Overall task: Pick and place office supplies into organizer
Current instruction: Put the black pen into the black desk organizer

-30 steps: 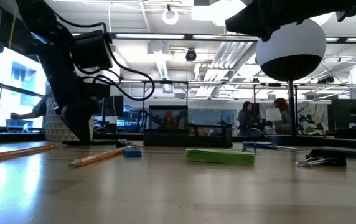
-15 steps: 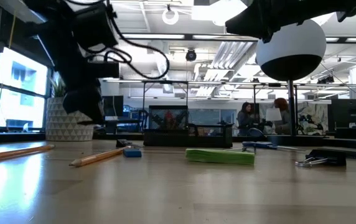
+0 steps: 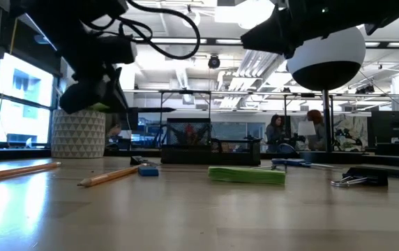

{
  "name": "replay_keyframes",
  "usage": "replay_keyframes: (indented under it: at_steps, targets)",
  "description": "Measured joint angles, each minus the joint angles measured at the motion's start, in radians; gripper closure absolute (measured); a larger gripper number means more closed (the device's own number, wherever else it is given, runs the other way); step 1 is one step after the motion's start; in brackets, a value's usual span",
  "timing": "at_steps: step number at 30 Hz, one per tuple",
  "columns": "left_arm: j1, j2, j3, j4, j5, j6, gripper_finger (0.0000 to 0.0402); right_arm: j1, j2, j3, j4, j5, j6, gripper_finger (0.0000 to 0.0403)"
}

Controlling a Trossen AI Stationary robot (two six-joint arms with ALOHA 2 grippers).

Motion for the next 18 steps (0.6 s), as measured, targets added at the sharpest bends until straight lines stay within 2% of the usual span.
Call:
replay_keyframes:
  at_steps: [6,8,11,14,18]
  targets:
    - [-0.061,0.0,0.0,-0.022,-0.071,0.195,0.0387,-0.002,0.064,0.0,0.068,-0.01,0.054,0.0275]
    - [-0.081,0.0,0.0,-0.017,-0.093,0.261,0.0388,-0.015,0.081,0.0,0.092,-0.045,0.1,0.0275]
    - [-0.113,0.0,0.0,0.014,-0.141,0.393,0.0388,-0.057,0.117,0.0,0.142,-0.166,0.197,0.0275]
    - [-0.144,0.0,0.0,0.078,-0.179,0.61,0.0387,-0.101,0.176,0.001,0.185,-0.303,0.296,0.0275]
    - [-0.182,0.0,0.002,0.205,-0.188,0.89,0.0387,-0.137,0.26,0.045,0.212,-0.398,0.333,0.0275]
